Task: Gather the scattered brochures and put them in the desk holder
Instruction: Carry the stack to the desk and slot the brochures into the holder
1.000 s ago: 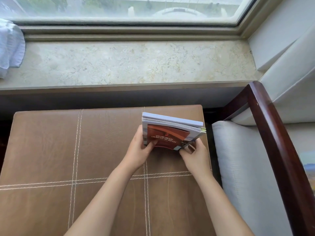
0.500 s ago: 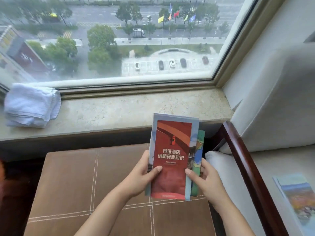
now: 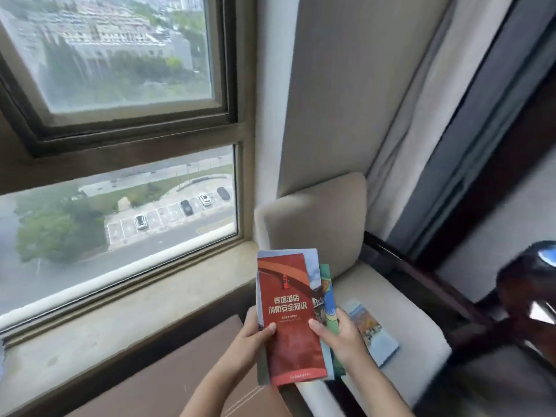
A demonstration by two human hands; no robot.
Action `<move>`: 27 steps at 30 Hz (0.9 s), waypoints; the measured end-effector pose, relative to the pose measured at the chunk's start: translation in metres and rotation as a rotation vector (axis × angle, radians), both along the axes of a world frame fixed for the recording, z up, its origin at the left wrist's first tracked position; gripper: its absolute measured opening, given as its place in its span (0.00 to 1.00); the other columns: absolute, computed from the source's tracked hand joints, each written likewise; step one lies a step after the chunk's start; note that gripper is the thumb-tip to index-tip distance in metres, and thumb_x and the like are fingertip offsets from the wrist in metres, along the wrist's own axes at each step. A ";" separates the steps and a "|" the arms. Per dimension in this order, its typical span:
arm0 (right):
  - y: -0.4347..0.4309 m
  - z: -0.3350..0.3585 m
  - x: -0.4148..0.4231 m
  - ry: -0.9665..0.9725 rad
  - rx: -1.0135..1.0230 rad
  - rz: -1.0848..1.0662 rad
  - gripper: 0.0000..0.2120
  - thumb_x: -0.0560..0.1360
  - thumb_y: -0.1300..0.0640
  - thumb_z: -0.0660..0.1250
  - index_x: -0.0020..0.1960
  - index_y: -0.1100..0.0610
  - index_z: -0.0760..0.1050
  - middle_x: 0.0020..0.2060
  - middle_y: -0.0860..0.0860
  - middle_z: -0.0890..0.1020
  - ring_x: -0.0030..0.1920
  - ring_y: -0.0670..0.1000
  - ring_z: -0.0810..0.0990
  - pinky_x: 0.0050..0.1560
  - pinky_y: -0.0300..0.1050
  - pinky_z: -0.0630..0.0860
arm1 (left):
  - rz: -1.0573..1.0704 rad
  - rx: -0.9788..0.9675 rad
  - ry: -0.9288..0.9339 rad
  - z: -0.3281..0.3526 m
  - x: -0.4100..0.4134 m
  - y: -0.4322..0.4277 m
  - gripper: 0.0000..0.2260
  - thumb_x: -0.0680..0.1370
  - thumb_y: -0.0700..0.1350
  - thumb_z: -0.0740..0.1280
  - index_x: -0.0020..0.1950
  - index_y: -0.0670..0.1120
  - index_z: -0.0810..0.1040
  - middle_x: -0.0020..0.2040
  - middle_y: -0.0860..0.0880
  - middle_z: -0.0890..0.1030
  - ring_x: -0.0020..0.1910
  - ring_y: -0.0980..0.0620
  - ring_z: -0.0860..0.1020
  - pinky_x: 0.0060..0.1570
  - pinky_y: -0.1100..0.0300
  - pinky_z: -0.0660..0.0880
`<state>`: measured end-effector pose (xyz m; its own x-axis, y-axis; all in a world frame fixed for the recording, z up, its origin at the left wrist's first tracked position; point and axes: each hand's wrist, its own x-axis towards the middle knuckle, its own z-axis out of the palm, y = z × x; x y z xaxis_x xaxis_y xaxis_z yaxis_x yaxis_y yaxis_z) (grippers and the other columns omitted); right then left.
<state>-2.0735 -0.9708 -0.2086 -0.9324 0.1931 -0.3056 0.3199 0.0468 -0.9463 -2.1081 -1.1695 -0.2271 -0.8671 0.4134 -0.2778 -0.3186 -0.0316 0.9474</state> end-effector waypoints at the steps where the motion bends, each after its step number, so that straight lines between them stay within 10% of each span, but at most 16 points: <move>1: 0.017 0.009 0.007 -0.003 0.007 -0.032 0.11 0.73 0.63 0.71 0.55 0.60 0.75 0.51 0.60 0.84 0.51 0.57 0.84 0.57 0.55 0.79 | -0.012 0.009 -0.015 0.005 0.000 0.021 0.13 0.80 0.39 0.61 0.65 0.47 0.68 0.63 0.46 0.76 0.59 0.53 0.77 0.49 0.65 0.78; 6: 0.112 0.031 0.041 0.029 0.032 -0.191 0.13 0.73 0.64 0.70 0.56 0.65 0.74 0.52 0.60 0.84 0.52 0.58 0.83 0.57 0.53 0.79 | -0.087 -0.015 0.008 0.020 0.005 0.132 0.09 0.82 0.44 0.59 0.62 0.46 0.69 0.66 0.42 0.74 0.65 0.47 0.74 0.66 0.50 0.72; 27: 0.434 -0.041 0.042 -0.167 -0.004 -0.067 0.12 0.73 0.53 0.72 0.54 0.54 0.77 0.46 0.51 0.86 0.46 0.51 0.86 0.43 0.45 0.82 | 0.099 -0.070 -0.131 -0.073 0.039 0.454 0.08 0.82 0.42 0.57 0.61 0.51 0.68 0.55 0.56 0.78 0.49 0.66 0.79 0.44 0.71 0.75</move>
